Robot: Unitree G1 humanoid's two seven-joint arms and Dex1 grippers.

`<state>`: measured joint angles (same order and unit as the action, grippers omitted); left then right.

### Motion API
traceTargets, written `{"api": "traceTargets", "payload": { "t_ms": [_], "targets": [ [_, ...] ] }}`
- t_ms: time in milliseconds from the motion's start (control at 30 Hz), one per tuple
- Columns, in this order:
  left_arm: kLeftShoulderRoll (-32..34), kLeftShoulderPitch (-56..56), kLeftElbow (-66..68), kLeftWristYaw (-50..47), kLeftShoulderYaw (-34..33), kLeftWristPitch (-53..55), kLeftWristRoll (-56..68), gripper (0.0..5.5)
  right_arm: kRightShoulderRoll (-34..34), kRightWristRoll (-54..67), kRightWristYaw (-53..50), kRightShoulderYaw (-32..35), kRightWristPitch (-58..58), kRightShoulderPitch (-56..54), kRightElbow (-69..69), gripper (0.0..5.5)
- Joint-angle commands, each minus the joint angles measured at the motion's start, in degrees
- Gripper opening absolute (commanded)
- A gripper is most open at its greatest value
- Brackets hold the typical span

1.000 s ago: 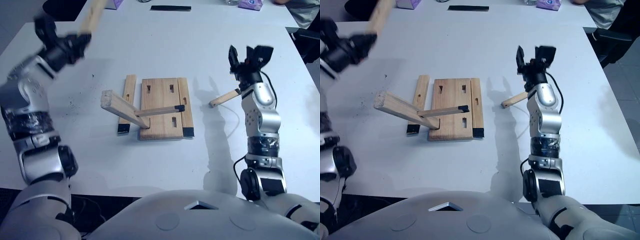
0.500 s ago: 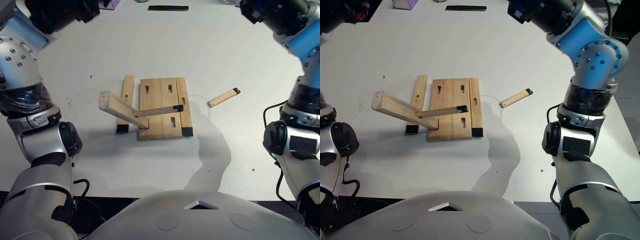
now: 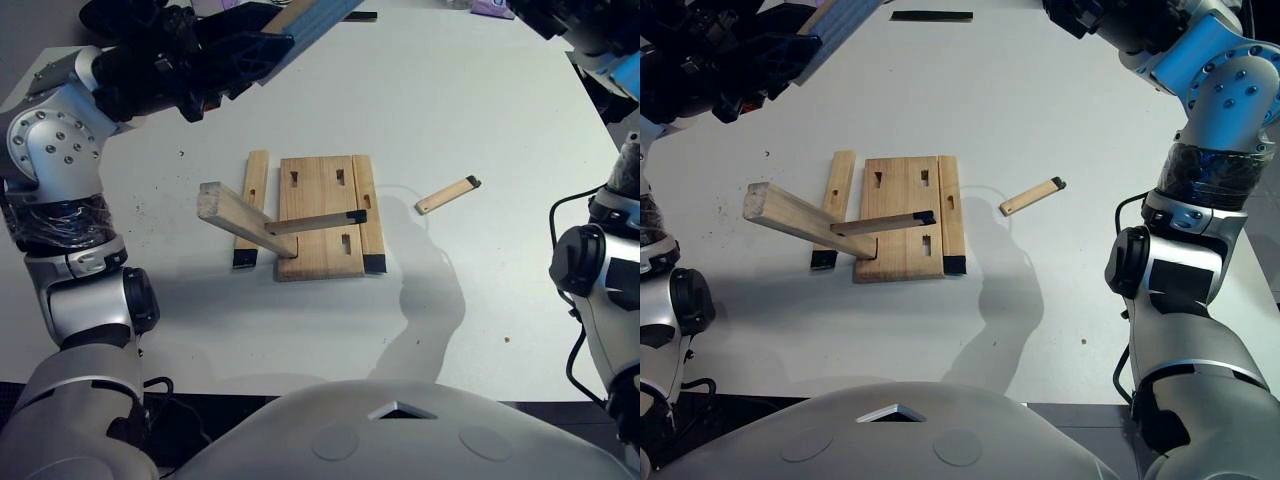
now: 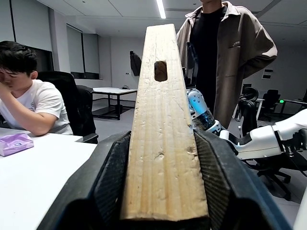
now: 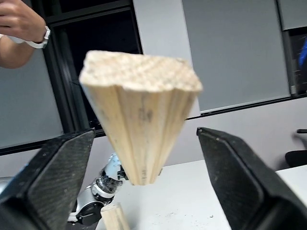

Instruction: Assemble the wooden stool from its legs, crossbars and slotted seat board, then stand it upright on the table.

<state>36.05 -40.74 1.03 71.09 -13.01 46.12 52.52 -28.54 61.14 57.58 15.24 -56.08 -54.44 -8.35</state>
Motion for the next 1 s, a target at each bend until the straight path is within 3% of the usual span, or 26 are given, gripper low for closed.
{"api": "traceTargets", "payload": {
  "t_ms": [33,467,1000],
  "targets": [
    [0.8,2.2,-0.2,1.0,0.9,-0.5,-0.6,2.02,-0.2,2.1,-1.3,0.8,-1.9,-3.1,0.4,3.9],
    [-1.2,2.6,-1.0,-1.5,0.2,0.9,2.5,2.02,4.3,0.9,-6.4,-2.7,-1.0,2.1,6.3,2.08],
    [-4.0,5.6,-3.0,-4.1,2.0,0.3,1.4,2.02,8.5,5.3,-13.4,-0.2,-0.1,4.4,8.7,2.03]
  ]
}}
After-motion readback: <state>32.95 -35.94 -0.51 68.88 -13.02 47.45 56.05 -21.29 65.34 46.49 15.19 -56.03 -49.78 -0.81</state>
